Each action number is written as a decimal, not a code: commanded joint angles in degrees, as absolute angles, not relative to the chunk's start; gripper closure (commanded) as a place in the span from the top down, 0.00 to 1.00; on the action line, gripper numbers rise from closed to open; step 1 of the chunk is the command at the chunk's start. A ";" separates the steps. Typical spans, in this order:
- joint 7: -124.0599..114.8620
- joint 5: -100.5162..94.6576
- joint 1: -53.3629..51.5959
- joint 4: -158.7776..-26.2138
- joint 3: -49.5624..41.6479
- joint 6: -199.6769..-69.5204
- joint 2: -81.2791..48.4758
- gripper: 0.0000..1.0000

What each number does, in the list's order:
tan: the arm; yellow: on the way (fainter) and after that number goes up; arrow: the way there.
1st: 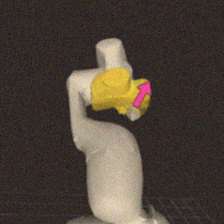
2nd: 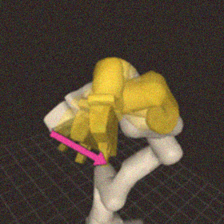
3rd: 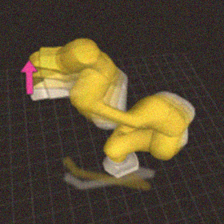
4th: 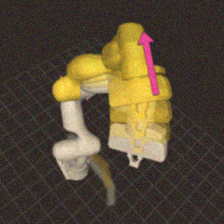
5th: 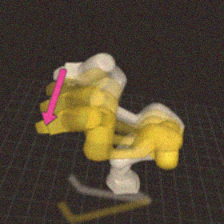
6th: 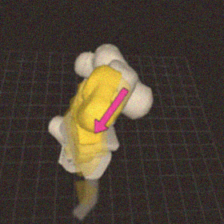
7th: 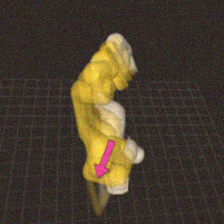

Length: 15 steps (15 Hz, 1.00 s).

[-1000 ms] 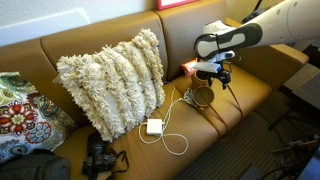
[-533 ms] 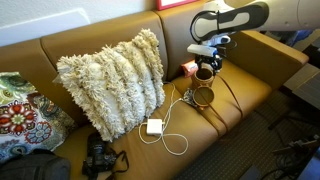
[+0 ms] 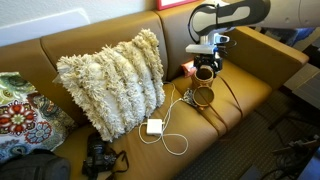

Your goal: Move the bag to the right

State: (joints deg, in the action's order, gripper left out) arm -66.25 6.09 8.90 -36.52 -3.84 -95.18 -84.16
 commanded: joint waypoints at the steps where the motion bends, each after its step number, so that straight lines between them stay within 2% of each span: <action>1: -66.21 6.21 8.87 -36.33 -3.99 -95.00 -84.16 1.00; 3: -67.60 5.68 8.44 -36.88 -4.76 -97.57 -84.17 1.00; 10: -76.68 5.36 7.71 -43.96 -6.66 -131.90 -84.72 1.00; 15: -85.46 4.73 6.28 -49.61 -10.45 -142.11 -85.01 1.00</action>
State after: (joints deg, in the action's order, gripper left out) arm -81.01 5.44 7.43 -46.29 -8.20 -137.65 -85.02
